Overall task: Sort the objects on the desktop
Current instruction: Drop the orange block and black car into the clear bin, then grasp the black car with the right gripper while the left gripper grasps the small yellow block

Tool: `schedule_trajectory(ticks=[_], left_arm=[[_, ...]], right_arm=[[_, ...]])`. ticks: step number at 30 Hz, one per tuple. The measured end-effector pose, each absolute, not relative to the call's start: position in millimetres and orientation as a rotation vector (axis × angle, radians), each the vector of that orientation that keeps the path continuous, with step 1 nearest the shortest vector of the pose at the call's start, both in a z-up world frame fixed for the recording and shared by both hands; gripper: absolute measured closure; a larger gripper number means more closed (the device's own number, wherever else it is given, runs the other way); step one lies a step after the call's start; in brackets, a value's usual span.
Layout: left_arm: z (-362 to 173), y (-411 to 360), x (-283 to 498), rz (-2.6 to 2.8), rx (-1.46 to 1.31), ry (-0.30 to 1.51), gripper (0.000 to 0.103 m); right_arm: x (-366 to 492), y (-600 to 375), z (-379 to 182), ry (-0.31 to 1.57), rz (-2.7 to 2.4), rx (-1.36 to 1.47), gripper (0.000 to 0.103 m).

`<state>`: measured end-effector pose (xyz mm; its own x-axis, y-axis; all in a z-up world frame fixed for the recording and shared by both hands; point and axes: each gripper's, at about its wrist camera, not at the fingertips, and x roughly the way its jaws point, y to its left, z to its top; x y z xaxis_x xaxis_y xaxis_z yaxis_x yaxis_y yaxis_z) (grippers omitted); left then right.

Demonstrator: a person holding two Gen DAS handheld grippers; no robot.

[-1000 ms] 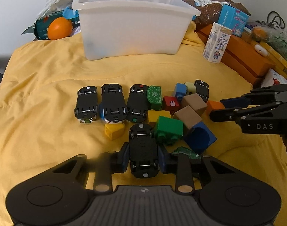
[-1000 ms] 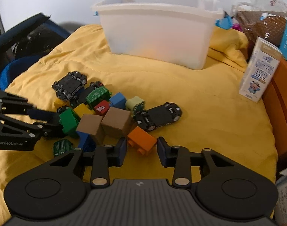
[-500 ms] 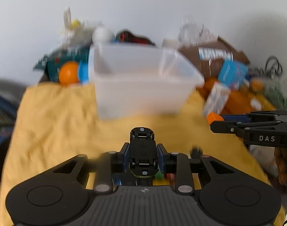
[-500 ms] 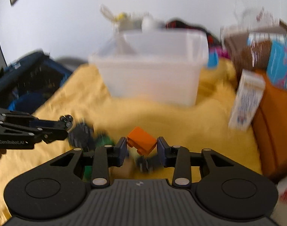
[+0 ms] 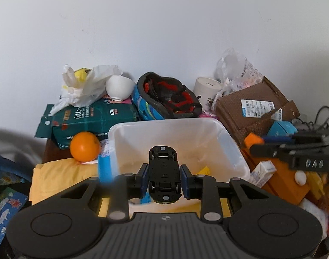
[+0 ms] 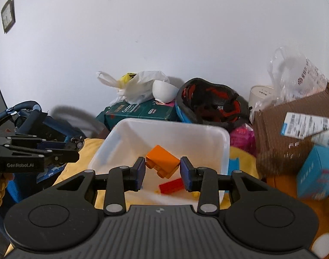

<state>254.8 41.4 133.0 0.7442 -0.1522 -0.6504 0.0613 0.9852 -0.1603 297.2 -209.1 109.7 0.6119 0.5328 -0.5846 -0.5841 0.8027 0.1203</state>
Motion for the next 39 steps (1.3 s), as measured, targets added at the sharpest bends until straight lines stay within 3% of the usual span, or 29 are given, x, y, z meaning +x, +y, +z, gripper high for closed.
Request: schedule_trajectory(ticks=[11,13,14,15,16,17,23,29,36,39], left_arm=[[131.6,32.9,297.8,-0.120,-0.140,0.808,0.069],[128.4,31.6,300.8,-0.109,-0.137,0.810,0.064],[126.9,31.5,301.1,-0.101,-0.139,0.808,0.052],[125.7,31.3,300.2,-0.095,-0.138,0.802,0.047],[123.9,31.4,299.0,-0.093,-0.131,0.798,0.047],[121.7,31.6,297.4,-0.091,-0.123,0.796,0.047],[104.5,36.7,246.8,-0.102,-0.089,0.707,0.047],[32.1,34.5,140.5,-0.075,-0.088,0.704,0.046],[-54.7,14.4,85.4,-0.063,-0.095,0.864,0.047],[-67.1,6.3,88.1,-0.047,-0.077,0.877,0.048]], right_arm=[[353.5,-189.3,95.9,0.820,0.589,-0.112,0.064],[355.7,-186.5,91.8,0.829,0.586,-0.121,0.063],[356.8,-185.5,89.4,0.835,0.584,-0.125,0.062],[357.5,-184.5,88.5,0.839,0.576,-0.129,0.056],[358.3,-183.7,86.7,0.841,0.568,-0.135,0.043],[357.8,-183.5,85.1,0.832,0.566,-0.138,0.040],[338.8,-196.1,74.2,0.790,0.602,-0.116,0.040],[259.7,-235.1,32.8,0.729,0.625,-0.102,0.039],[188.8,-258.2,-64.0,0.851,0.609,-0.204,0.039],[181.3,-250.7,-83.6,0.862,0.627,-0.267,0.029]])
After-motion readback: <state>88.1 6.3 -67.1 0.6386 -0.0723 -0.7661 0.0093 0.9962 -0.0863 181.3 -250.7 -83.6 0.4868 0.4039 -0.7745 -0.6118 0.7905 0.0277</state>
